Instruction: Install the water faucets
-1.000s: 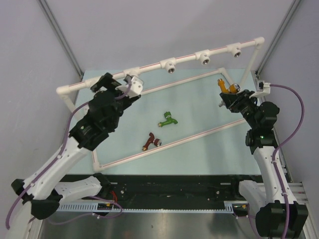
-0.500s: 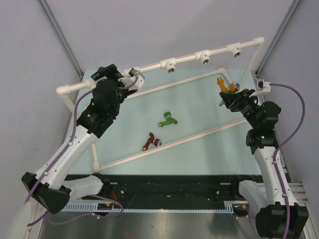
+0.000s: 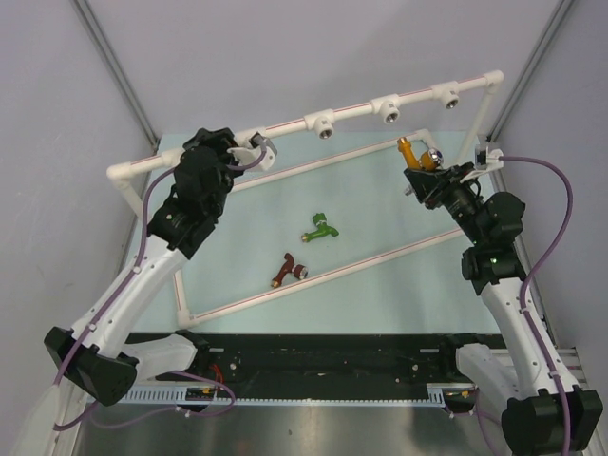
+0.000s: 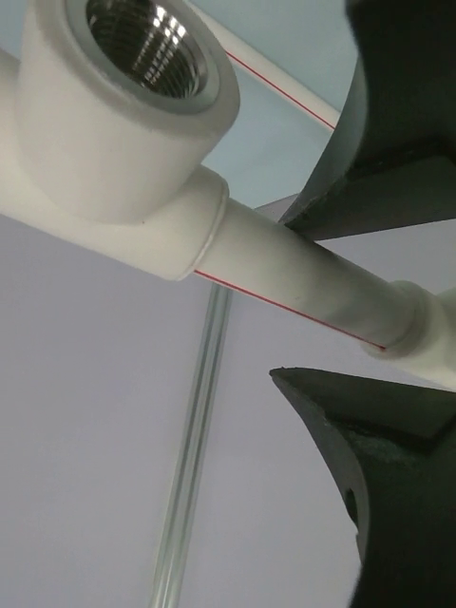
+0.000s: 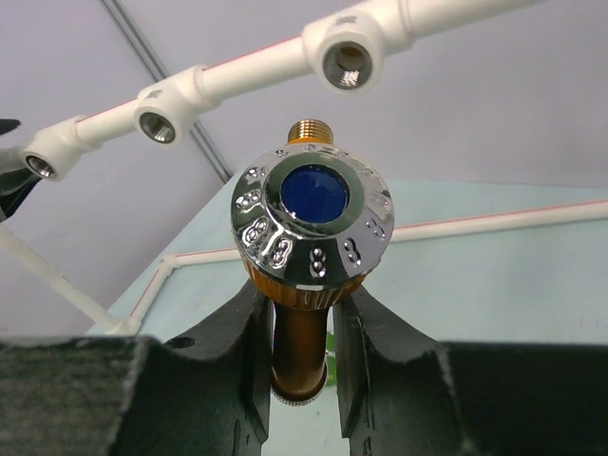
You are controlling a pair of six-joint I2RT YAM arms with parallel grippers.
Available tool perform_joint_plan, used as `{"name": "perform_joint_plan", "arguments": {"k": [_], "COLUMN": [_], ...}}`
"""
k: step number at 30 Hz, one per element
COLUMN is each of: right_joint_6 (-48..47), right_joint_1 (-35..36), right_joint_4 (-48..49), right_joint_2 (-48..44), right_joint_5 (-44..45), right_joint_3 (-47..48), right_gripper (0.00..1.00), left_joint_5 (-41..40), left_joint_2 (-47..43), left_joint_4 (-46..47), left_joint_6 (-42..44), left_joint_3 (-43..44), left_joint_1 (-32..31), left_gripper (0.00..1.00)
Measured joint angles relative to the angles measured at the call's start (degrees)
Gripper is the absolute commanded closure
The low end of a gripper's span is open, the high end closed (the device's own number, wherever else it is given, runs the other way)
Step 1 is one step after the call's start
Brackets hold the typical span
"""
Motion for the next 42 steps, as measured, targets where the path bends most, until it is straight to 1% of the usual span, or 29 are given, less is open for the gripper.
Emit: {"name": "perform_joint_plan", "arguments": {"k": [1, 2, 4, 5, 7, 8, 10, 11, 12, 13, 19, 22, 26, 30, 35, 42], "right_joint_6": [-0.9, -1.9, -3.7, -4.6, -6.3, -7.4, -9.3, -10.5, -11.9, -13.0, -19.7, -21.1, -20.4, -19.9, -20.7, -23.4], "right_joint_1": [1.0, 2.0, 3.6, 4.1, 5.0, 5.5, 6.3, 6.7, 7.1, 7.3, 7.8, 4.5, -5.4, -11.9, -13.9, -15.8], "right_joint_4": [0.2, 0.5, 1.0, 1.1, 1.2, 1.2, 1.4, 1.7, 2.1, 2.3, 2.3, 2.3, 2.6, 2.3, 1.4, -0.2], "right_joint_2": [0.0, 0.0, 0.0, 0.0, 0.0, 0.0, 0.2, 0.3, 0.7, 1.0, 1.9, 1.9, 2.5, 4.9, 8.5, 11.7], "right_joint_5": [0.8, 1.8, 3.4, 4.3, 6.0, 7.1, 9.0, 10.0, 11.0, 11.8, 19.5, 21.7, 17.6, 10.9, 3.7, -0.3], "right_joint_3": [0.2, 0.4, 0.6, 0.6, 0.7, 0.7, 0.7, 0.7, 0.7, 0.7, 0.7, 0.7, 0.7, 2.3, 6.0, 11.1], "right_gripper": [1.0, 1.0, 1.0, 1.0, 1.0, 1.0, 1.0, 1.0, 1.0, 1.0, 1.0, 1.0, 1.0, 1.0, 1.0, 1.0], "left_joint_5": [0.5, 1.0, 1.9, 2.2, 2.7, 3.0, 3.4, 3.5, 3.5, 3.6, 3.7, 3.7, 3.8, 3.8, 3.8, 3.8], "left_joint_2": [0.0, 0.0, 0.0, 0.0, 0.0, -0.1, -0.2, -0.2, -0.3, -0.4, -0.4, -0.4, -0.4, -0.4, -0.4, -0.4], "left_joint_4": [-0.1, -0.3, -0.2, -0.3, -0.6, -1.2, -1.8, -1.8, -1.8, -1.9, -2.0, -2.0, -2.1, -2.1, -2.1, -2.1], "left_joint_6": [0.0, 0.4, 0.9, 1.2, 2.7, 4.4, 6.5, 6.5, 6.4, 6.4, 6.4, 6.4, 6.4, 6.4, 6.4, 6.4], "left_joint_3": [-0.2, -0.6, -1.3, -1.5, -1.5, -1.5, -1.5, -1.5, -1.5, -1.5, -1.5, -1.5, -1.5, -1.5, -1.5, -1.5], "left_joint_1": [0.2, 0.3, 0.4, 0.5, 0.5, 0.5, 0.5, 0.5, 0.5, 0.5, 0.5, 0.5, 0.5, 0.5, 0.5, 0.5], "left_gripper": [0.49, 0.56, 0.63, 0.69, 0.75, 0.8, 0.87, 0.95, 0.98, 1.0, 1.0, 1.0, 1.0, 1.0, 1.0, 1.0]}}
